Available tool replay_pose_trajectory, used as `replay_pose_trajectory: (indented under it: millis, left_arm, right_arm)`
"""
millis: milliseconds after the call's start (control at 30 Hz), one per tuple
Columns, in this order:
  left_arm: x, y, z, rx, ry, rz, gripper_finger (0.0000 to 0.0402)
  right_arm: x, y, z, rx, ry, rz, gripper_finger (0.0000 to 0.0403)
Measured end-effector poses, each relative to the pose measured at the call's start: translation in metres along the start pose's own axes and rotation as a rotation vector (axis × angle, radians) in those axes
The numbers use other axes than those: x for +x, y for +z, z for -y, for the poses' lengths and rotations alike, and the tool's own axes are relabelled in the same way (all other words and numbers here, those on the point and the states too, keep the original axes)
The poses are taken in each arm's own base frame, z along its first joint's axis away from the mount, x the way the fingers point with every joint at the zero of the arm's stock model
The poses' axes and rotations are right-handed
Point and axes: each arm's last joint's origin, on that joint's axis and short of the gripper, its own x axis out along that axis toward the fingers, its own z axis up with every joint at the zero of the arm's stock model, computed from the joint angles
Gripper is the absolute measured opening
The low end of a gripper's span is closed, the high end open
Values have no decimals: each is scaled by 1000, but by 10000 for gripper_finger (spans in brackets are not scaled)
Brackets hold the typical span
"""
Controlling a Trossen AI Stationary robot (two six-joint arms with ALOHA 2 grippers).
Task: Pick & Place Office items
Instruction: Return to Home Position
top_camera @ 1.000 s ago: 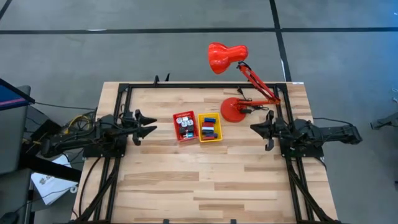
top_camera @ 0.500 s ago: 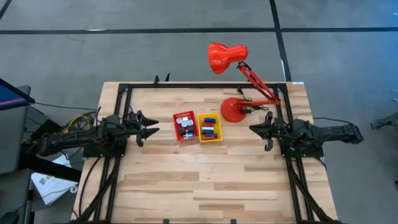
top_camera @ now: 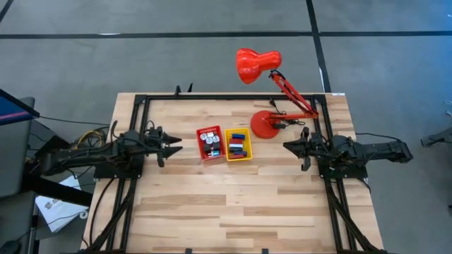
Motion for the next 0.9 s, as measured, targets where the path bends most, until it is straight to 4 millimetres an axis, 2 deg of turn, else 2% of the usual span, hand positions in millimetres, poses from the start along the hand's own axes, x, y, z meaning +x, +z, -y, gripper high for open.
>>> replay_pose_trajectory:
  millis: [233, 600, 900]
  left_arm:
    - [-8, 8, 2, 0, -26, 100, 195]
    - [-12, 5, 1, 1, -17, 78, 195]
    - [-13, 11, 4, 2, -45, 145, 195]
  right_arm:
    - [0, 0, 0, 0, 0, 0, 22]
    - [0, 0, 0, 0, -1, -1, 22]
    - [0, 0, 0, 0, -1, -1, 22]
